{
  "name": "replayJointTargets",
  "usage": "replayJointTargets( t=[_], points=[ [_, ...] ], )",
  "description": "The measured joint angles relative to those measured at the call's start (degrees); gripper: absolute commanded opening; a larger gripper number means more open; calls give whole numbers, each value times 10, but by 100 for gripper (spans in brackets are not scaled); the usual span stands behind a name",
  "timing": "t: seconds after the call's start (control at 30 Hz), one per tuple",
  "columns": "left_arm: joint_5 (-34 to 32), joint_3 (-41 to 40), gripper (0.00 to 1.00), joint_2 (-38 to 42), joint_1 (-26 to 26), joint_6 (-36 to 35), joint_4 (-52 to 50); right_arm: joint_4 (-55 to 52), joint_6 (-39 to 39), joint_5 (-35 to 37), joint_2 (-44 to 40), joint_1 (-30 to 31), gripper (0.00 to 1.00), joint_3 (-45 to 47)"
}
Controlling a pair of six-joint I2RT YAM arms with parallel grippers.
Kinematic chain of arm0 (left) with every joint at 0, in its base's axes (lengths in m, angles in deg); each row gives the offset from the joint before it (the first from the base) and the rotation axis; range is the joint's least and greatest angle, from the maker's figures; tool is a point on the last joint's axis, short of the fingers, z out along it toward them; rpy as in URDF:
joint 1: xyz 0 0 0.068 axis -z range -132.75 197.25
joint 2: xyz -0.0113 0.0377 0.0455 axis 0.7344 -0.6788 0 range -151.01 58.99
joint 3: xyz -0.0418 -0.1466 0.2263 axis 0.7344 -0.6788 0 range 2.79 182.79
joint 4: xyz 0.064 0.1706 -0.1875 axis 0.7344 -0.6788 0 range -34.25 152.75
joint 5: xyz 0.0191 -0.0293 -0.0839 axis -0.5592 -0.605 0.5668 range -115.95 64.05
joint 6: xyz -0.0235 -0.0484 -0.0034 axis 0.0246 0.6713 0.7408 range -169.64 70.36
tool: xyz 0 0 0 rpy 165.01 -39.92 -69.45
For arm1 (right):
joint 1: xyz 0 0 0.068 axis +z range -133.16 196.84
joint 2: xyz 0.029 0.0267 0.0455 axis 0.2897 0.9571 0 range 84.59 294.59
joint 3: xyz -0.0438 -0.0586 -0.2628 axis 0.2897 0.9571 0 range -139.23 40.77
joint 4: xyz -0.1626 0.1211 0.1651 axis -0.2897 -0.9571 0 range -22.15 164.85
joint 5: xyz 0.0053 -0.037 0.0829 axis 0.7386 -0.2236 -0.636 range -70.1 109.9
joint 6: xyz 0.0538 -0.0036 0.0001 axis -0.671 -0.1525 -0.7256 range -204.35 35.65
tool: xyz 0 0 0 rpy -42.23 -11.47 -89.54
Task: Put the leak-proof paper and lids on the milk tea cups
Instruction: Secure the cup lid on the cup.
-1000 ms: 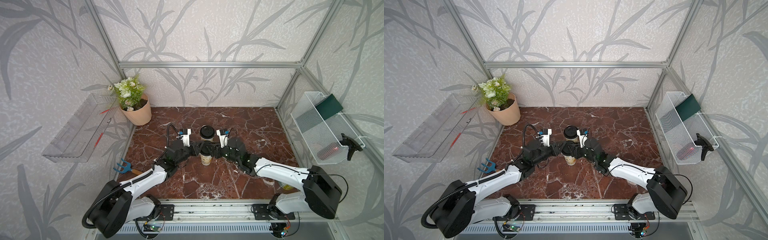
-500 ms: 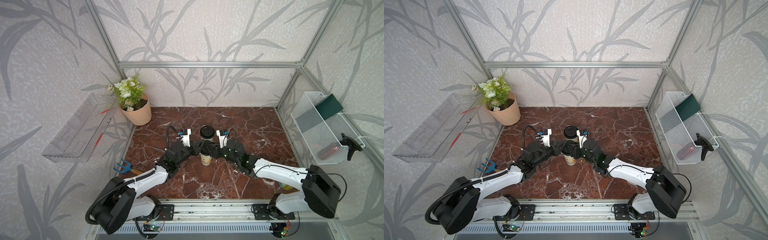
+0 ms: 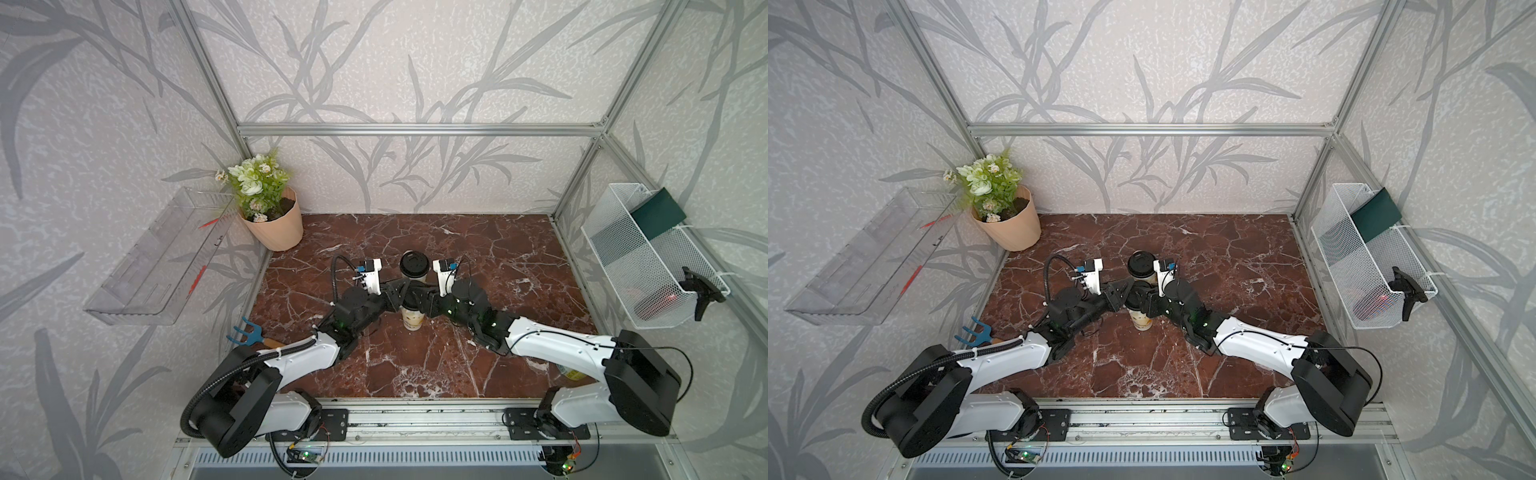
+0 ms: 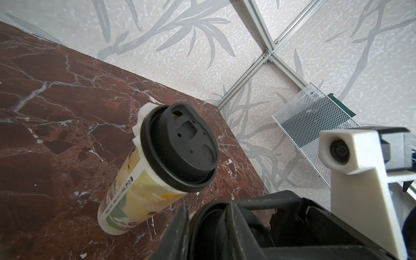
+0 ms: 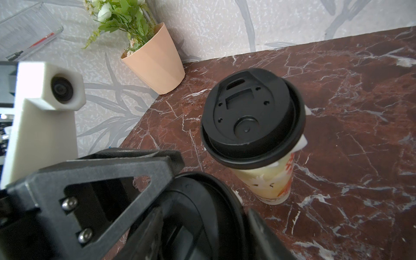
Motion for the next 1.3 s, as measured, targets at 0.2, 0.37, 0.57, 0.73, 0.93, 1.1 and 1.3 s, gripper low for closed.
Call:
replayJointTargets(
  t=[0.2, 0.37, 0.57, 0.73, 0.93, 1.1, 1.3],
  points=[
    [-5, -16, 29, -17, 2, 17, 56, 0, -2, 0, 0, 0, 59, 0],
    [-7, -2, 30, 11, 2, 11, -6, -12, 4, -2, -6, 0, 59, -7],
    [-22, 54, 44, 85, 11, -25, -221, -57, 27, 0, -12, 4, 62, -28],
    [-33, 105, 48, 109, 12, -63, -355, -113, 45, 10, -12, -1, 64, -61],
    [-38, 161, 50, 109, 12, -101, -463, -174, 65, 9, -12, -7, 69, -94],
    [-46, 173, 52, 114, 10, -116, -496, -214, 78, 9, -12, -12, 73, -115],
    [-48, 173, 58, 130, 5, -121, -521, -235, 84, -2, -9, -14, 76, -125]
  ],
)
